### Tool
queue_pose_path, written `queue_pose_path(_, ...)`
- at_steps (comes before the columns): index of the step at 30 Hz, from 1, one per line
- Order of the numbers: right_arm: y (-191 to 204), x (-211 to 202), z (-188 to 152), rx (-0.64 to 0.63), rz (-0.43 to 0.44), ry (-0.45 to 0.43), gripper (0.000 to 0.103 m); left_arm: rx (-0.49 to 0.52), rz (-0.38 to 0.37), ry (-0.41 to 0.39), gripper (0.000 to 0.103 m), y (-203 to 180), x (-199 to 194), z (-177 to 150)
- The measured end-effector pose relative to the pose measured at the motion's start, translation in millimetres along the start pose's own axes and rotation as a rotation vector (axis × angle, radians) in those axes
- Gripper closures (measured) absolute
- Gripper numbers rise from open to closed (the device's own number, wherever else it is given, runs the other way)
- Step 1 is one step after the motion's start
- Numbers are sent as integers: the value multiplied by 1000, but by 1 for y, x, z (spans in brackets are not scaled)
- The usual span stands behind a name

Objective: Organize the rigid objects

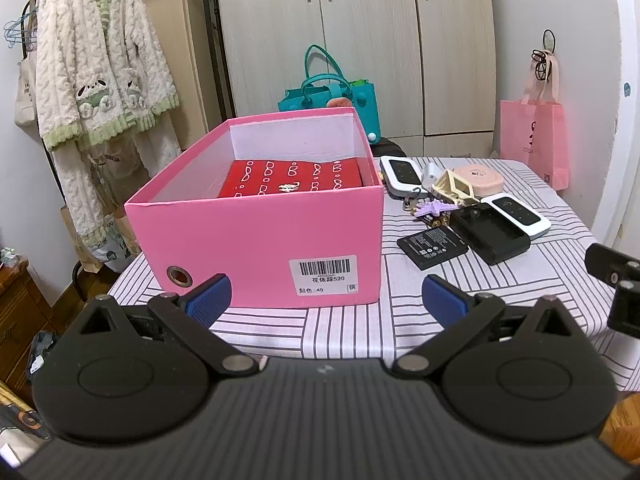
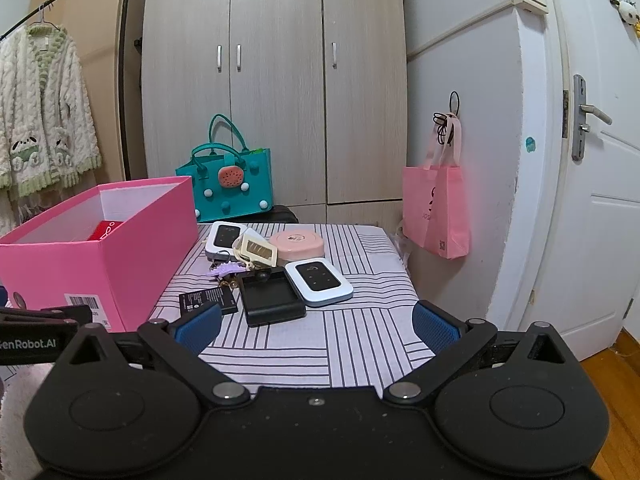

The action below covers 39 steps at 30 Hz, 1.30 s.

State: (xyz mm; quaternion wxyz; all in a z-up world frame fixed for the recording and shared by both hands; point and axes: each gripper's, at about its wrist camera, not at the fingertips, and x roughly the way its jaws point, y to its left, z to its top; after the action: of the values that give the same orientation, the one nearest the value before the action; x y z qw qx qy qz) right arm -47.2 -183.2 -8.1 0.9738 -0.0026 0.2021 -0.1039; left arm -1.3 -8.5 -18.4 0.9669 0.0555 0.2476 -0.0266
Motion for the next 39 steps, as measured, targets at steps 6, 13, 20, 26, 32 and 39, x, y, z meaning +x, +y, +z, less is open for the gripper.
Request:
queue_pose_path(6, 1, -1, -1, -1, -2, -9, 0, -2, 0, 3, 0, 1, 0, -1)
queue_pose_path(13, -4, 2, -4, 52, 16, -4, 0, -4, -10, 7, 0, 3, 2, -3)
queue_pose_path(20, -10, 9, -9, 87, 35, -95, 0, 33, -45, 28, 0, 11, 1, 10)
queue_pose_path(26, -17, 26, 19, 99, 202, -10, 2, 43, -168, 42, 0, 43, -7, 41)
queue_pose_path(32, 1, 66, 33, -55, 276, 98, 13, 129, -136, 33, 0, 97, -6, 79)
queue_pose_path(39, 11, 125, 29, -133, 285, 187, 32, 265, -43, 118, 3, 138, 38, 115)
